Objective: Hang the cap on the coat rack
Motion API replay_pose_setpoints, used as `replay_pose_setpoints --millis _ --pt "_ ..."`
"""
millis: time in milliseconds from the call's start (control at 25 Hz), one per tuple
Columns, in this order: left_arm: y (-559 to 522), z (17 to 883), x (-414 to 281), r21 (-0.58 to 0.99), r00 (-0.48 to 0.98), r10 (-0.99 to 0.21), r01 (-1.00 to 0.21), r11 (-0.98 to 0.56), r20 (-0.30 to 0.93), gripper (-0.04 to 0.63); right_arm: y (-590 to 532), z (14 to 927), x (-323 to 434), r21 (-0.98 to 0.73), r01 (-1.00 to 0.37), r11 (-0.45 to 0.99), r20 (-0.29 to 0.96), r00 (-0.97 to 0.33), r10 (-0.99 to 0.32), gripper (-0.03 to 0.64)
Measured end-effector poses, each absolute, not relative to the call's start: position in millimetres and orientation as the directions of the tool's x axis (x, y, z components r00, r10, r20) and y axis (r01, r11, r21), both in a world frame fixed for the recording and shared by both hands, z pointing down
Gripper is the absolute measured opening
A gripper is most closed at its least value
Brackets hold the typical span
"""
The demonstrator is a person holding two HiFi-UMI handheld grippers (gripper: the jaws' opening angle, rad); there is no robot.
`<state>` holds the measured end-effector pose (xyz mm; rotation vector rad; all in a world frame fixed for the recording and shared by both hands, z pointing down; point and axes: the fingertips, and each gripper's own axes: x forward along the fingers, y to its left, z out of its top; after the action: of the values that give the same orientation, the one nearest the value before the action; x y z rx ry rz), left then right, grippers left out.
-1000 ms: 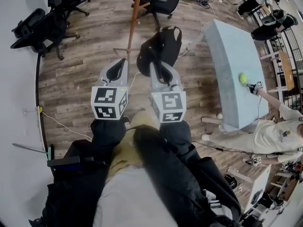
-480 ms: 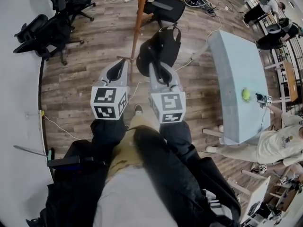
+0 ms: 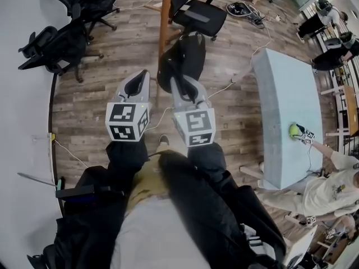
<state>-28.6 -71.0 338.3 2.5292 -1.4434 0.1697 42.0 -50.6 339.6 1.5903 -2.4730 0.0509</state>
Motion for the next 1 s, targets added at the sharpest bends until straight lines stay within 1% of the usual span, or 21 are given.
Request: replay_pose_setpoints --millis 280,680,1000 --pt "-102.2 350.4 -17.6 0.133 0.462 -0.851 -0.887 -0.443 0.249 -0.011 -79.6 349.3 52.3 0.053 -0.879 0.474 0.201 -0.456 -0.867 0.034" --pt "-128.5 367.6 -23.0 0.137 0.414 -0.861 -0.91 -0.39 0.295 -0.011 -104.7 367.1 54.7 0.023 -0.858 0.514 0.214 -0.498 -0.84 0.034" --pt "-162.3 379.3 -32.8 0.167 0.439 -0.846 -0.898 -0.406 0.303 -0.011 -120.5 398.9 39.9 0.018 -0.835 0.549 0.242 -0.529 -0.813 0.033"
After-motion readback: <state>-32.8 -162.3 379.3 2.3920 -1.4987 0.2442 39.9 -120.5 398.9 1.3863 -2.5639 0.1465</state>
